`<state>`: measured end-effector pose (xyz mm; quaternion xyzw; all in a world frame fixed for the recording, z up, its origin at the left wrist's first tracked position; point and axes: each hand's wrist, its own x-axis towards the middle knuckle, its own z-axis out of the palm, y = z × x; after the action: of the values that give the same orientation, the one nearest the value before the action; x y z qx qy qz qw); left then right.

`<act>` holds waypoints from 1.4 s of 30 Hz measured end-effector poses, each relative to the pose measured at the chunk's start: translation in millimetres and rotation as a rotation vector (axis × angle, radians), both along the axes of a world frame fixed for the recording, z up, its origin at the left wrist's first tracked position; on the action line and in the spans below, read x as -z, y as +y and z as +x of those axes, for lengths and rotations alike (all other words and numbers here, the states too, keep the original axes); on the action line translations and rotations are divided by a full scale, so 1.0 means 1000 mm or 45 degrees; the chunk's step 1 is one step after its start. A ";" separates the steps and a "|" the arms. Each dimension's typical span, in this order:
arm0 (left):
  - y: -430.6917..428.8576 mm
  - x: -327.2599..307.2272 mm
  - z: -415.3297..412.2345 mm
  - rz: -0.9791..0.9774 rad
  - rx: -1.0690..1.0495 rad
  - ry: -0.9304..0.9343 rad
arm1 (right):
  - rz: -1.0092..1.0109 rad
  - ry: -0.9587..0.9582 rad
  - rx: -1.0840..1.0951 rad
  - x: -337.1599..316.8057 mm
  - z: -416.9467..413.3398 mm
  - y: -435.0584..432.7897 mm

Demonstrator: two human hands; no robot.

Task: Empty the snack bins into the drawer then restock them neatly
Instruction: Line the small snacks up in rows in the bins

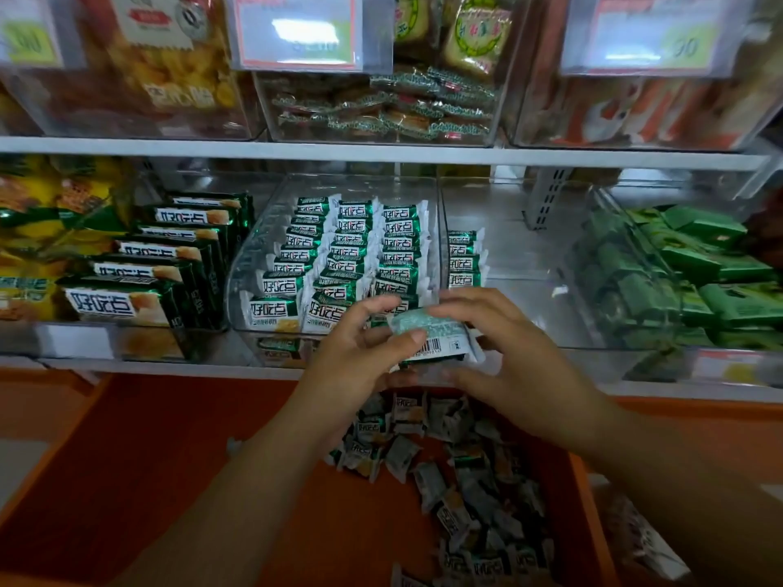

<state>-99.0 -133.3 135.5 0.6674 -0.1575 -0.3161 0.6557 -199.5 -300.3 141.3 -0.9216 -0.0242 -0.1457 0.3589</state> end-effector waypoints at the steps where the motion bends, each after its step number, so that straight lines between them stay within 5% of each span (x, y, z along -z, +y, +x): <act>1: 0.002 0.000 -0.002 0.012 0.027 -0.020 | 0.012 -0.030 0.039 0.001 -0.001 0.000; 6: 0.008 0.000 -0.002 0.084 0.201 -0.131 | 0.346 0.111 0.147 -0.002 0.001 0.000; 17: -0.008 0.011 0.008 0.008 -0.019 -0.189 | 0.688 0.328 0.168 0.002 0.023 -0.002; 23: -0.017 0.025 0.016 0.342 -0.018 -0.875 | 0.801 0.048 0.527 -0.011 0.031 -0.047; 25: -0.021 0.033 0.021 0.504 -0.002 -1.169 | 0.649 0.063 0.665 -0.010 0.040 -0.082; 29: -0.026 0.054 0.030 0.618 0.016 -1.592 | 0.183 0.514 0.671 0.021 0.071 -0.121; 34: -0.026 0.058 0.034 0.579 0.044 -1.577 | 0.156 0.716 0.533 0.054 0.109 -0.119; 40: -0.023 0.061 0.037 0.516 0.072 -1.548 | 0.024 0.727 0.554 0.065 0.119 -0.122; 42: -0.016 0.057 0.035 0.452 0.051 -1.589 | -0.044 0.564 0.610 0.047 0.107 -0.116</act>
<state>-63.8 -149.0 79.0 0.8207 -0.4667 0.0976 0.3147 -92.2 -416.2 93.9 -0.9163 0.2696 -0.0217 0.2952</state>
